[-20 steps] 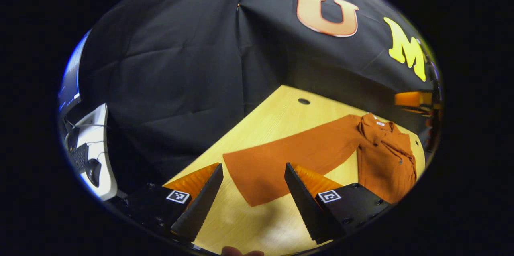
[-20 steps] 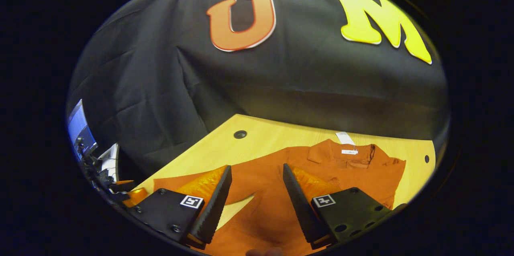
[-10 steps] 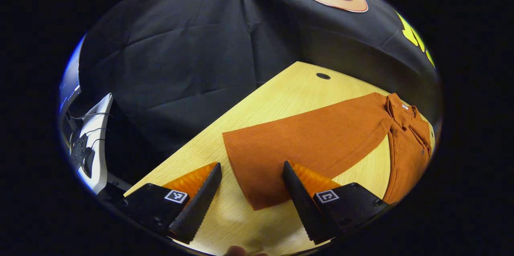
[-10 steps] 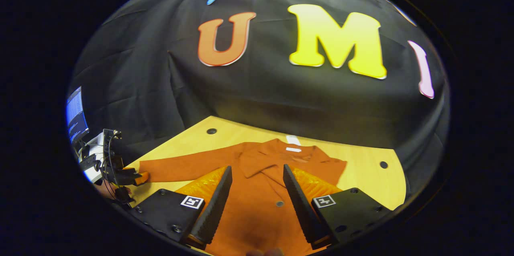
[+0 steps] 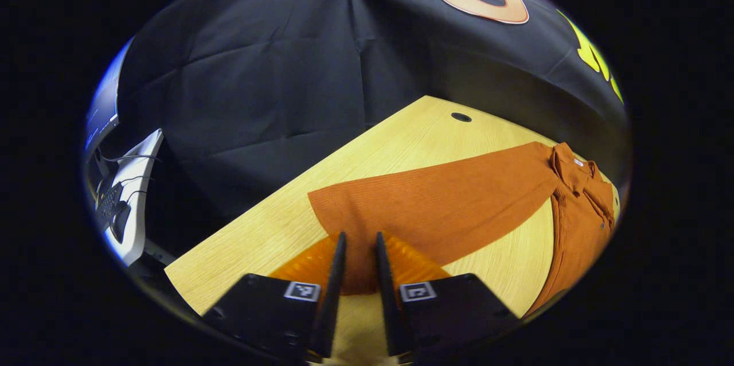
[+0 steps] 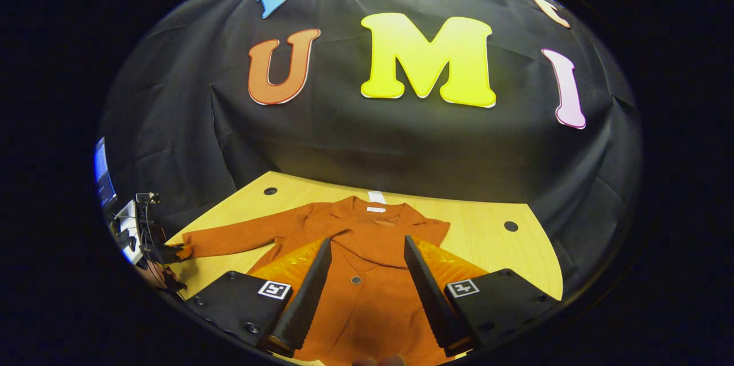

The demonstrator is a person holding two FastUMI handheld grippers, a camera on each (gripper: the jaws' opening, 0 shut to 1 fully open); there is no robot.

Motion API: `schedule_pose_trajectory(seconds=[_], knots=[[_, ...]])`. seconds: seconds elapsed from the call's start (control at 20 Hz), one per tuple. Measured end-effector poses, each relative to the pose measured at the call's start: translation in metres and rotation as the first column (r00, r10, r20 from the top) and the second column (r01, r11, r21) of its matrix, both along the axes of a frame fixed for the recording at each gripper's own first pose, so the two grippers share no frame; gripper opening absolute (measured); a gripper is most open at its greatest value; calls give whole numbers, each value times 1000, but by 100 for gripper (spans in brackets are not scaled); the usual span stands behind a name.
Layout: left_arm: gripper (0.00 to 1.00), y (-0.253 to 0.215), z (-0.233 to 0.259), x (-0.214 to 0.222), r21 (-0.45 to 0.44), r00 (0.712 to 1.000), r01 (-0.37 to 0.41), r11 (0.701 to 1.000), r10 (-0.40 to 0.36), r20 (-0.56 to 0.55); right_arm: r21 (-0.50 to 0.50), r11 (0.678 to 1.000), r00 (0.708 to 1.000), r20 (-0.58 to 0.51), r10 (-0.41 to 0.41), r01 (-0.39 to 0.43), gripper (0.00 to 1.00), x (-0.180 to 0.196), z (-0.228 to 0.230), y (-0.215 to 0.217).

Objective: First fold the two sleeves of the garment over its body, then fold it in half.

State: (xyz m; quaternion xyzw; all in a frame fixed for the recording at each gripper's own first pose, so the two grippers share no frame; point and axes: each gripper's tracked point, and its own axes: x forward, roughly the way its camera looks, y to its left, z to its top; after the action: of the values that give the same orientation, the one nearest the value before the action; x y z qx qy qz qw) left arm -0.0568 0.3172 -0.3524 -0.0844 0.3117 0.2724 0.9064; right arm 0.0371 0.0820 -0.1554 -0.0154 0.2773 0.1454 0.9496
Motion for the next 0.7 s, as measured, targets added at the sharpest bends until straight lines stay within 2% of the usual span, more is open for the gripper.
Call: schedule_pose_trajectory(seconds=[0.1, 0.15, 0.2, 0.45, 0.5, 0.6, 0.7], knots=[[6, -2, 4, 3, -14, 1000, -1, 1000, 1, -2, -12, 1000, 1000, 8, 6, -6, 83, -4, 5, -6], [4, -12, 4, 10, -76, 999, 21, 997, -19, 32, -13, 1000, 1000, 13, 4, -4, 81, -6, 7, -9], [3, -20, 14, 17, -117, 996, 40, 992, -31, 78, -16, 1000, 1000, 17, 0, 0, 83, -8, 9, -12], [3, -26, 59, 49, -89, 983, 127, 988, -113, 148, -18, 1000, 1000, 20, -17, 17, 83, -23, 7, -25], [3, -28, 70, 59, -85, 978, 147, 985, -132, 161, -17, 999, 999, 14, -29, 29, 81, -25, 4, -30], [3, -34, 98, 81, -80, 966, 180, 980, -161, 201, 1, 999, 999, 2, -42, 42, 90, -33, 2, -35], [3, -45, 130, 109, -65, 949, 225, 972, -203, 243, 1, 998, 998, -5, -55, 55, 91, -43, -1, -46]])
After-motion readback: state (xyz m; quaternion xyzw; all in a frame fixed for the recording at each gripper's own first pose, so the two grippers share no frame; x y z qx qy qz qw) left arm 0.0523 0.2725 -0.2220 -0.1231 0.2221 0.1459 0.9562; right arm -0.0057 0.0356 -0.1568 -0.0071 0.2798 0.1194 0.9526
